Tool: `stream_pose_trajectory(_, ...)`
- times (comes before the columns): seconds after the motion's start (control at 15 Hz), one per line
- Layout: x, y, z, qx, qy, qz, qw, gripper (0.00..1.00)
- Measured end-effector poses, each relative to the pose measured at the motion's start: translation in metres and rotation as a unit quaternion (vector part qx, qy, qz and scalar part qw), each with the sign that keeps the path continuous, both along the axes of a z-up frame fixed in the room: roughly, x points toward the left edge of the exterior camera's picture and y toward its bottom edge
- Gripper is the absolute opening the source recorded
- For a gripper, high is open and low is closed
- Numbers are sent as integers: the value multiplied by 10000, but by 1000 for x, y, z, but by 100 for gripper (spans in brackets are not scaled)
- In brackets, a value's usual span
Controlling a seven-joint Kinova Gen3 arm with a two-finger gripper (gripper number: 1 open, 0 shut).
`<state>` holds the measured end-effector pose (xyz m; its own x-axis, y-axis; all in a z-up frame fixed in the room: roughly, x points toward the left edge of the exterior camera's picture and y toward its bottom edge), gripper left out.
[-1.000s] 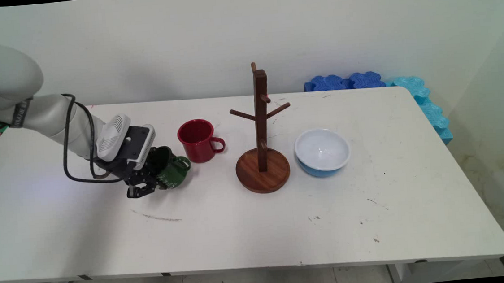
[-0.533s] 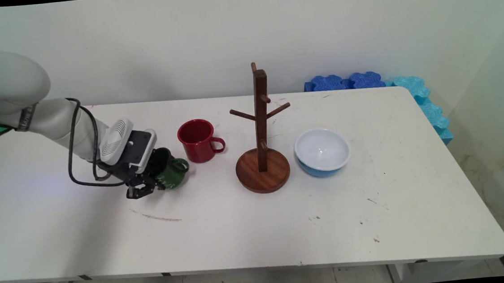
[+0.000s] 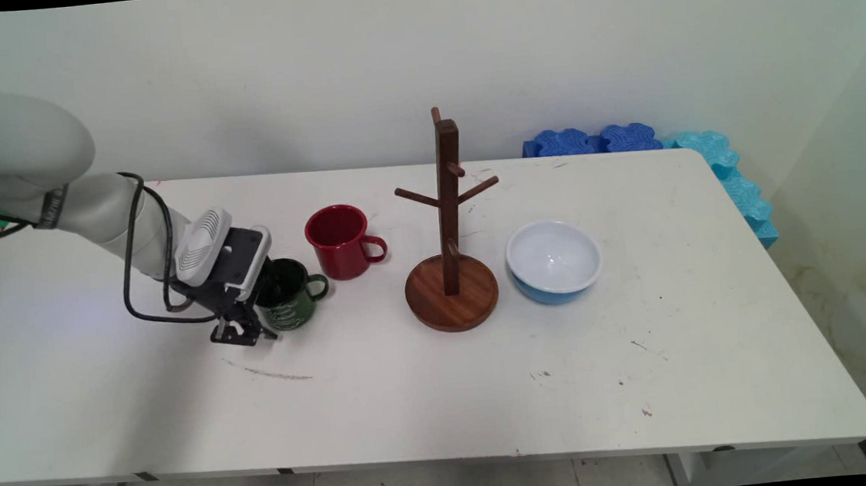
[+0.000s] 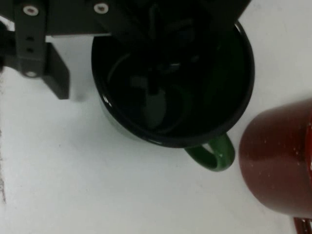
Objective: Place the picked object on the table
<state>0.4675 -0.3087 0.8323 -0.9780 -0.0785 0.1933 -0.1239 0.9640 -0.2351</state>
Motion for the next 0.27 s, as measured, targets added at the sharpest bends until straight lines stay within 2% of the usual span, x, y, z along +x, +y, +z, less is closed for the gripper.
stream_pose_trajectory(0.27,1,0,-1,-20,-12,-11,10000,100)
